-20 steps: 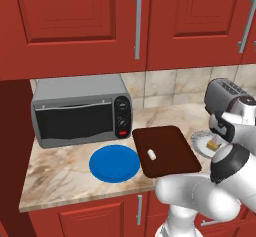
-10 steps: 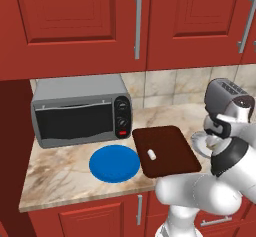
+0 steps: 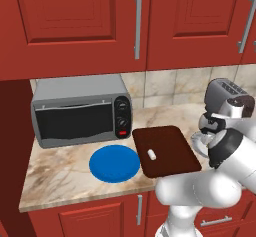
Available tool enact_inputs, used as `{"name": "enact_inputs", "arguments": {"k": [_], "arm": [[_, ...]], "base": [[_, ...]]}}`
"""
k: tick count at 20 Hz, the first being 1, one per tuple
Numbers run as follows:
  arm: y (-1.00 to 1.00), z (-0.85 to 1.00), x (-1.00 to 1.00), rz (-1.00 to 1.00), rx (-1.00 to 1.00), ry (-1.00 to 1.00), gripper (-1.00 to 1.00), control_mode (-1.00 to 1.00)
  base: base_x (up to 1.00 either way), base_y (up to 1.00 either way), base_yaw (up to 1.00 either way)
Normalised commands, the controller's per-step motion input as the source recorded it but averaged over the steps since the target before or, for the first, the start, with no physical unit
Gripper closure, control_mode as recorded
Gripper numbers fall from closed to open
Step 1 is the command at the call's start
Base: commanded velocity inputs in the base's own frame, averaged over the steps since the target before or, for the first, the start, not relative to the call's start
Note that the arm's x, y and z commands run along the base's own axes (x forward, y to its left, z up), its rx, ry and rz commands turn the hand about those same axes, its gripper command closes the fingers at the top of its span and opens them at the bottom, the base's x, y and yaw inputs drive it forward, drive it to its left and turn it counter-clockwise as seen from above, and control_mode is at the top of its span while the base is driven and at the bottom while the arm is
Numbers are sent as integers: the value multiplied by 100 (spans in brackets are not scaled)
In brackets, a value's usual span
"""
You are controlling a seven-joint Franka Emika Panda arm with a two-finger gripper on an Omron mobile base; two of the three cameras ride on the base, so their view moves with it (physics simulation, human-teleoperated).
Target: Move the dessert items from the plates to the tray.
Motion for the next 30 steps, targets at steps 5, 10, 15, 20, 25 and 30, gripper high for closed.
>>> {"name": "enact_inputs", "arguments": {"k": [5, 10, 15, 20, 25, 30], "arm": [[-13, -15, 0, 0, 0, 0, -100, -100], [0, -17, 0, 3, 0, 0, -100, -100], [0, -24, 2, 3, 3, 0, -100, -100], [0, -24, 4, 4, 0, 0, -100, -100], [0, -3, 3, 0, 0, 0, -100, -100], [0, -16, 0, 0, -4, 0, -100, -100]], "base": [[0, 0, 0], [0, 0, 0], [0, 0, 0], [0, 0, 0], [0, 0, 0], [0, 0, 0]]}}
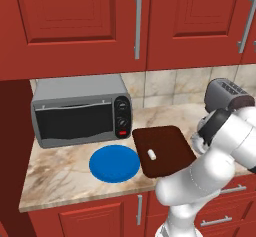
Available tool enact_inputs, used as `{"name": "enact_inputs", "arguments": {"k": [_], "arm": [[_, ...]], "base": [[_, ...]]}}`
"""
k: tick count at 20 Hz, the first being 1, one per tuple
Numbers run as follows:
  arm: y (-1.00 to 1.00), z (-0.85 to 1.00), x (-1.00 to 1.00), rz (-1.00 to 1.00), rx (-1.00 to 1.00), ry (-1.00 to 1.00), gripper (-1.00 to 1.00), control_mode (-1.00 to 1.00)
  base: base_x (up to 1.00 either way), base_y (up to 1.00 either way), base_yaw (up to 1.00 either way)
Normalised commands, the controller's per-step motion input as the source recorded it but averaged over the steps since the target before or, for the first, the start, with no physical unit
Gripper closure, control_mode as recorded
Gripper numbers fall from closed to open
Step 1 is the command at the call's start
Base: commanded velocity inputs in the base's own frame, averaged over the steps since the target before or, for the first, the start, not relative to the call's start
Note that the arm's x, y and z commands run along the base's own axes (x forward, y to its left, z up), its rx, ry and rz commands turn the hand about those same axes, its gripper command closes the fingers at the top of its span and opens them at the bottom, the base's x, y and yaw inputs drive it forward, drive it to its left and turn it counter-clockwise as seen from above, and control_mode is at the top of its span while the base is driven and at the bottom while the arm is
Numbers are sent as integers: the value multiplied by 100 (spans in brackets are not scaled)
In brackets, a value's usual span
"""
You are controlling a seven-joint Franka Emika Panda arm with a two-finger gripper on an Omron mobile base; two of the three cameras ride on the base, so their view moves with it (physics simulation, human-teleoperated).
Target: Move the dessert items from the plates to the tray.
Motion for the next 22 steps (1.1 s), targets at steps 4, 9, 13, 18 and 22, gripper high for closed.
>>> {"name": "enact_inputs", "arguments": {"k": [4, 9, 13, 18, 22], "arm": [[0, -32, -4, 0, -8, 0, -100, -100], [0, -1, 0, 0, 0, 0, 100, -100], [3, 54, 0, 0, 1, -4, 100, -100], [38, 99, 0, 0, 3, -2, 100, -100], [95, 42, 0, 0, 14, -5, 100, -100]], "base": [[0, 0, 0], [0, 0, 0], [0, 0, 0], [0, 0, 0], [0, 0, 0]]}}
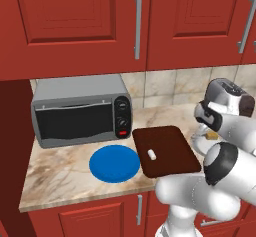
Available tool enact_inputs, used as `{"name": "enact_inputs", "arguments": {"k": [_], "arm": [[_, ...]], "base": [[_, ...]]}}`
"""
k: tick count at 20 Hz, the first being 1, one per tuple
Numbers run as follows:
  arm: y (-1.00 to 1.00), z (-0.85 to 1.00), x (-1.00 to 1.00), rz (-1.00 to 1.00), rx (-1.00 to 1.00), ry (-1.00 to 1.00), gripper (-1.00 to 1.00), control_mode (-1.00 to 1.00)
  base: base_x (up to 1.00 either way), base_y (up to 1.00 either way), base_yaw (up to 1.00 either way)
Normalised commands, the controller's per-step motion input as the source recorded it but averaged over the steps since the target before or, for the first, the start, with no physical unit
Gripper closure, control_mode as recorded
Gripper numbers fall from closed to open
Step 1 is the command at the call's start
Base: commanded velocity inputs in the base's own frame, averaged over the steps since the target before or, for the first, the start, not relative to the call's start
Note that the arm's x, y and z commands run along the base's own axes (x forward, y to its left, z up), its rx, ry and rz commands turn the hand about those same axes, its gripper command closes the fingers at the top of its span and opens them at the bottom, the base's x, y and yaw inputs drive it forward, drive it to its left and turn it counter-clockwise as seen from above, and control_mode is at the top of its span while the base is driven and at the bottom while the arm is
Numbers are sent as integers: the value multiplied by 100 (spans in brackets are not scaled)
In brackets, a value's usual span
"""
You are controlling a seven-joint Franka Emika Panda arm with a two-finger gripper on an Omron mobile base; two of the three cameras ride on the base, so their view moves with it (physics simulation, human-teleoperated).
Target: Move the dessert items from the plates to the tray.
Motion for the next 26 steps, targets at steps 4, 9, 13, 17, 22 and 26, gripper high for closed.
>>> {"name": "enact_inputs", "arguments": {"k": [4, 9, 13, 17, 22, 26], "arm": [[100, 1, 0, 0, 18, -9, 100, -100], [100, -7, 0, 0, 8, -11, 100, -100], [85, -26, 0, 0, -3, -12, 100, -100], [7, -10, 0, 0, -11, -6, -100, -100], [0, 6, 0, 0, 0, 0, -100, -100], [0, 61, 0, -3, 0, -2, -100, -100]], "base": [[0, 0, 0], [0, 0, 0], [0, 0, 0], [0, 0, 0], [0, 0, 0], [0, 0, 0]]}}
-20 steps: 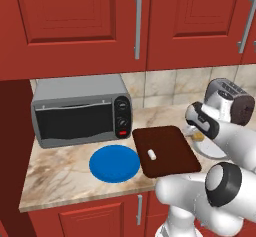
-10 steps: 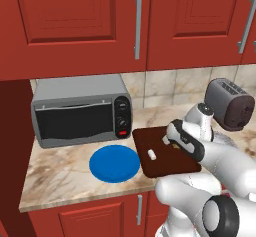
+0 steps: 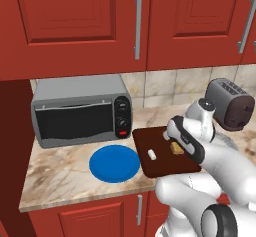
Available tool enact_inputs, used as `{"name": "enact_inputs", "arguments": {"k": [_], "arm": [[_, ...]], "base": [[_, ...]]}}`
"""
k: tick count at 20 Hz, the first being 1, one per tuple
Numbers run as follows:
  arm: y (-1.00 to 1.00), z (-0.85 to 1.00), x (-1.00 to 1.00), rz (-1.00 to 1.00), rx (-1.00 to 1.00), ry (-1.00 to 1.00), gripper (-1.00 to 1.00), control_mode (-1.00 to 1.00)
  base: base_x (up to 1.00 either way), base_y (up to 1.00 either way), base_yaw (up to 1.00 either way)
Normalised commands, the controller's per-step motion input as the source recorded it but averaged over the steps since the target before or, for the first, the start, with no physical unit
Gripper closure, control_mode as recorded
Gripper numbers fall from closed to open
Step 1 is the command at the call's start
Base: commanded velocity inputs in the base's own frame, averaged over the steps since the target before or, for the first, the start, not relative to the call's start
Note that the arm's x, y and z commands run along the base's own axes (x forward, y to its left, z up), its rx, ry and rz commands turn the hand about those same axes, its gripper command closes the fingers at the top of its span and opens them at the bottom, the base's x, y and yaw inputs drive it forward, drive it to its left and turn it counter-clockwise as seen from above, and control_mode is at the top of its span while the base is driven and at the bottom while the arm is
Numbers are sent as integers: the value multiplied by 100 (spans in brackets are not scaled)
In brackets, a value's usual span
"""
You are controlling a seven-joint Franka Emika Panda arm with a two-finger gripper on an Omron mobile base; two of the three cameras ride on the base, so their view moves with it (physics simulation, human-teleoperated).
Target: Move the dessert items from the plates to the tray.
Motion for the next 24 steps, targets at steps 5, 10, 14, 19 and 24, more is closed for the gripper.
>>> {"name": "enact_inputs", "arguments": {"k": [5, 10, 14, 19, 24], "arm": [[3, 53, -14, -3, 0, -5, -100, -100], [-20, 34, -91, 0, 1, -20, -100, -100], [-36, 76, -100, 0, 10, -28, -100, -100], [-27, 100, -77, -10, 13, -18, -100, -100], [-9, 100, -52, -15, 11, -19, -100, -100]], "base": [[0, 0, 0], [0, 0, 0], [0, 0, 0], [0, 0, 0], [0, 0, 0]]}}
